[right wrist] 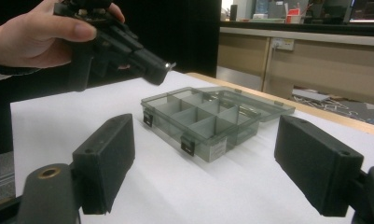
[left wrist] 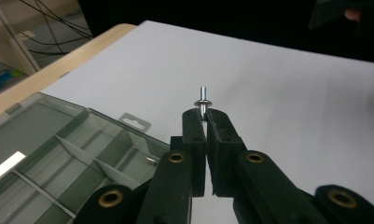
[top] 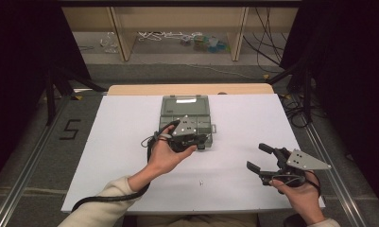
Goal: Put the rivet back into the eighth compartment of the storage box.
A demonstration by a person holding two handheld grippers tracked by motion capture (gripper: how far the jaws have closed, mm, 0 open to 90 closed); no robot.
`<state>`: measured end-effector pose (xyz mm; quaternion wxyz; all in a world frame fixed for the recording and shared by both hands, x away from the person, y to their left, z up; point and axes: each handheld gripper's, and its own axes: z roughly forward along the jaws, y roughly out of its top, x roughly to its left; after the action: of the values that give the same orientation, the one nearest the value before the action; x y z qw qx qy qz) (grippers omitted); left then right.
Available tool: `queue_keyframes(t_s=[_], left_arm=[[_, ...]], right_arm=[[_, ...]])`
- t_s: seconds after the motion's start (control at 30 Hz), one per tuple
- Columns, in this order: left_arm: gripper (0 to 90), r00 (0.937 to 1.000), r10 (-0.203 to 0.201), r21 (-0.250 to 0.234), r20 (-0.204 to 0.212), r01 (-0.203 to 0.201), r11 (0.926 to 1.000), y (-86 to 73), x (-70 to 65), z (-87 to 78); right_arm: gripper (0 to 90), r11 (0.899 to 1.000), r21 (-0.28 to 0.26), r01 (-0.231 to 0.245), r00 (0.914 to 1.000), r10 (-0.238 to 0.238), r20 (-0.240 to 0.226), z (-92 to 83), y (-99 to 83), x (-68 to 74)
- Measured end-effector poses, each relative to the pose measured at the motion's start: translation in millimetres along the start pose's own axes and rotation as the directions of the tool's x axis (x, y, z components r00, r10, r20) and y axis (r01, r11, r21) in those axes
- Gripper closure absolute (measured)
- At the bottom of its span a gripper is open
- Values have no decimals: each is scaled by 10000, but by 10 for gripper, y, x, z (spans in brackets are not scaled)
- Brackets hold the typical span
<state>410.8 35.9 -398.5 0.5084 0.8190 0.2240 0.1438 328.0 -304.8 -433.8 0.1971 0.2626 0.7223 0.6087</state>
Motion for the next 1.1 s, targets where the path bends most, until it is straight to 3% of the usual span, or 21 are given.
queue_keyframes(t_s=[0.07, 0.13, 0.17, 0.23, 0.27, 0.3, 0.37, 0.47, 0.83, 1.1], left_arm=[[860, 9996, -224, -180, -165, 222, 9996, 7, 29, 5], [860, 9987, -390, -421, -328, 376, 9984, 16, 53, 17], [860, 9982, -427, -521, -418, 405, 9978, 25, 63, 24], [860, 9976, -509, -684, -470, 476, 9965, 51, 84, 42], [860, 9969, -582, -772, -536, 539, 9956, 65, 90, 53], [860, 9965, -634, -817, -537, 589, 9949, 79, 98, 71], [860, 9959, -652, -941, -625, 592, 9938, 107, 114, 105], [860, 9941, -781, -1099, -757, 695, 9915, 136, 130, 149], [859, 9869, -998, -1180, -1266, 850, 9894, 159, 256, 303], [858, 9832, -1081, -941, -1472, 949, 9910, 146, 363, 376]], right_arm=[[212, 9999, 110, -16, 10000, 16, -16, -5, 2, 0], [212, 9999, -122, -15, 9998, 18, 191, 7, -4, 6], [212, 9998, -200, -76, 9999, 73, -138, 17, -6, -1], [213, 10000, 35, -26, 9999, 26, 128, 0, -1, 3], [212, 9994, -344, -48, 9996, 57, 279, 21, -11, 8], [212, 10000, 96, -27, 10000, 27, 15, -5, 1, -2], [212, 9998, -189, -34, 10000, 34, 37, 10, -7, -2], [213, 9998, -198, -77, 10000, 77, 17, 10, -7, 0], [213, 9998, -171, -32, 10000, 32, 35, 6, -7, -3], [214, 9998, -180, -32, 10000, 33, 58, 4, -6, -2]])
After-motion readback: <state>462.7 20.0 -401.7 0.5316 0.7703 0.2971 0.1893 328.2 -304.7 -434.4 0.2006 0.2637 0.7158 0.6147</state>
